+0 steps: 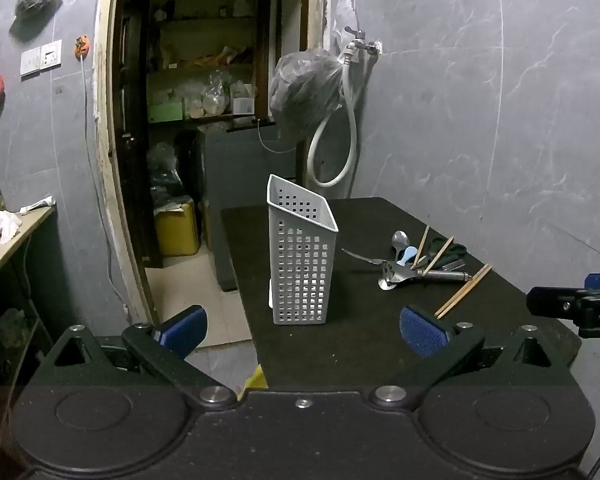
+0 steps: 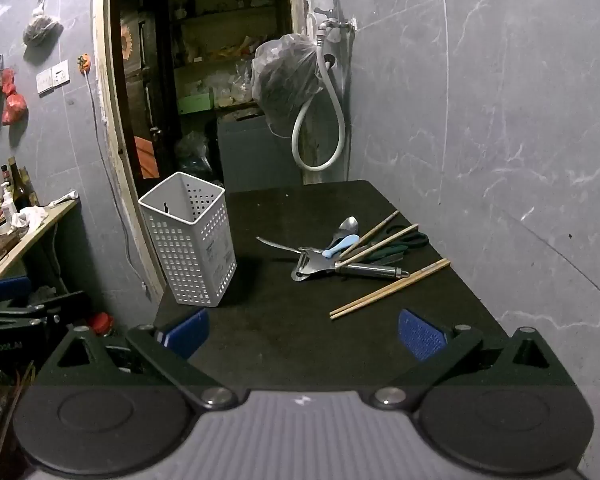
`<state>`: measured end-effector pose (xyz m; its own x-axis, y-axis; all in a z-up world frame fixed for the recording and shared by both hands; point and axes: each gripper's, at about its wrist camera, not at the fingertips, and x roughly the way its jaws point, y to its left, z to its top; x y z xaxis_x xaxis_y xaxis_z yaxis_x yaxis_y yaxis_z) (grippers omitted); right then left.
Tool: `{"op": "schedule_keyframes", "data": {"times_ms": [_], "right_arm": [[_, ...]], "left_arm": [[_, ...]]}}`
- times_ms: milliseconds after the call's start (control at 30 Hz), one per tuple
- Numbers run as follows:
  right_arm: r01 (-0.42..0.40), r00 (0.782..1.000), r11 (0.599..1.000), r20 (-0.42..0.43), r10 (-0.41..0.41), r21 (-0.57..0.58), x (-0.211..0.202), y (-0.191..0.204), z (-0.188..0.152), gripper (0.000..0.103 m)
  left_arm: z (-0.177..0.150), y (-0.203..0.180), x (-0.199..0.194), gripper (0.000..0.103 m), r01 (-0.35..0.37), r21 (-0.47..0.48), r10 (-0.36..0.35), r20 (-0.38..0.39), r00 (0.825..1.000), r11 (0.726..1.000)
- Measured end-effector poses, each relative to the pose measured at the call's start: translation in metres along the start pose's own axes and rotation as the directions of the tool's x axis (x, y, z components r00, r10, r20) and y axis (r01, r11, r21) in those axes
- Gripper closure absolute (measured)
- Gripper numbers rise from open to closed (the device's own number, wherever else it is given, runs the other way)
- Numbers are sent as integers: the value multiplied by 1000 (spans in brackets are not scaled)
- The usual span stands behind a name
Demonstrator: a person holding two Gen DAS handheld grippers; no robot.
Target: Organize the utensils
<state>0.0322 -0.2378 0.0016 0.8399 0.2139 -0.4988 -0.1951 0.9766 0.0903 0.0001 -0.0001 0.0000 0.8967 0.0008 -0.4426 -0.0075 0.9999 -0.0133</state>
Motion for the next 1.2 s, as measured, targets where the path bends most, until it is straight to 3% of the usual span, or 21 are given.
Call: {"op": "schedule_keyframes", "data": {"times_ms": [1200], "right_arm": [[5,1000,1000,-14,-5,-4,2,1,-3,0]], "left_arm": [[-7,1,8,1,2,1,-2,-39,999,1000]]}}
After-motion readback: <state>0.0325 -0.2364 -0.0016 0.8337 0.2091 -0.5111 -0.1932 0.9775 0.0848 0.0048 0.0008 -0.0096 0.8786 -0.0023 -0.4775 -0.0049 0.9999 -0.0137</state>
